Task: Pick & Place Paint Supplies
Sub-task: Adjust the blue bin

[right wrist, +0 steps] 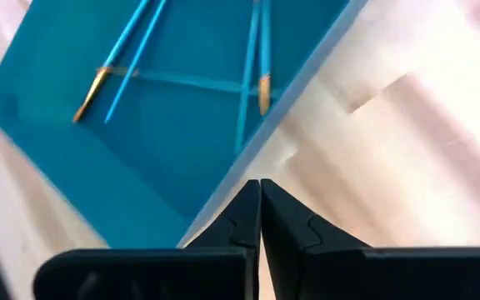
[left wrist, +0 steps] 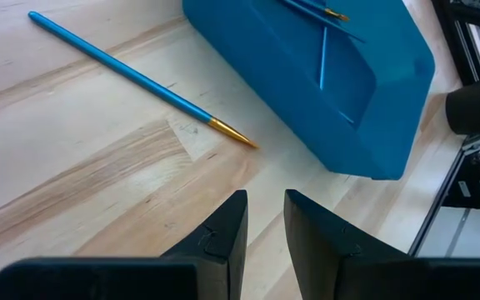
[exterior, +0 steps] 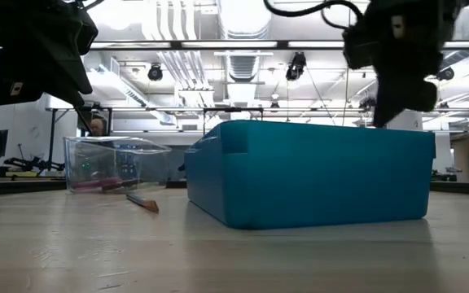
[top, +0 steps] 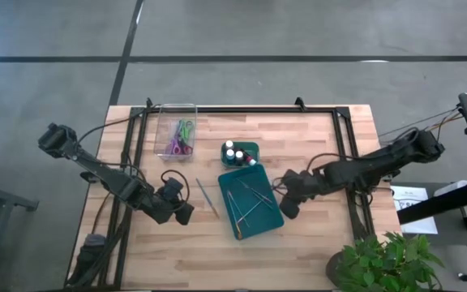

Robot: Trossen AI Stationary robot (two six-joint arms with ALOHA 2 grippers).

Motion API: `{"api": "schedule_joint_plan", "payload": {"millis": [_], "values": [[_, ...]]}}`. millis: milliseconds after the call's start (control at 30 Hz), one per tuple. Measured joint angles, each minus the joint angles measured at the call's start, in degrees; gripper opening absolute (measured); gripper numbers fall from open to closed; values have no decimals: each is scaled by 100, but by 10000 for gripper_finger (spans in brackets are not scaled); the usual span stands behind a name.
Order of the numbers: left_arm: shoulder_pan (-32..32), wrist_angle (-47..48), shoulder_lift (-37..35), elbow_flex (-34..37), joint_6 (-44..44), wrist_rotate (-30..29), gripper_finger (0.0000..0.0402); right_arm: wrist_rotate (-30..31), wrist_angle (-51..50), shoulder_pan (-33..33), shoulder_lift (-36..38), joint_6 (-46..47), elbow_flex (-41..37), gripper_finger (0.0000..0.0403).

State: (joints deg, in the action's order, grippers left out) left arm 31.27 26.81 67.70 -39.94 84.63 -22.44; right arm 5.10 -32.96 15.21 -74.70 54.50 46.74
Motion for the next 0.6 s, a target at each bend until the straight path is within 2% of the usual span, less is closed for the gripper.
{"api": "schedule_joint_plan", "payload": {"millis": [300, 433, 600], "values": [[0, -20, 0, 0, 18, 0, 90, -387, 571, 539, -315, 557, -286, 8], [0, -20, 0, 0, -3, 0, 90, -672, 1102, 568, -638, 681, -265, 8], [0, -41, 0, 0, -6, 28, 90, -732, 1487, 629, -959, 669, -162, 8]]}}
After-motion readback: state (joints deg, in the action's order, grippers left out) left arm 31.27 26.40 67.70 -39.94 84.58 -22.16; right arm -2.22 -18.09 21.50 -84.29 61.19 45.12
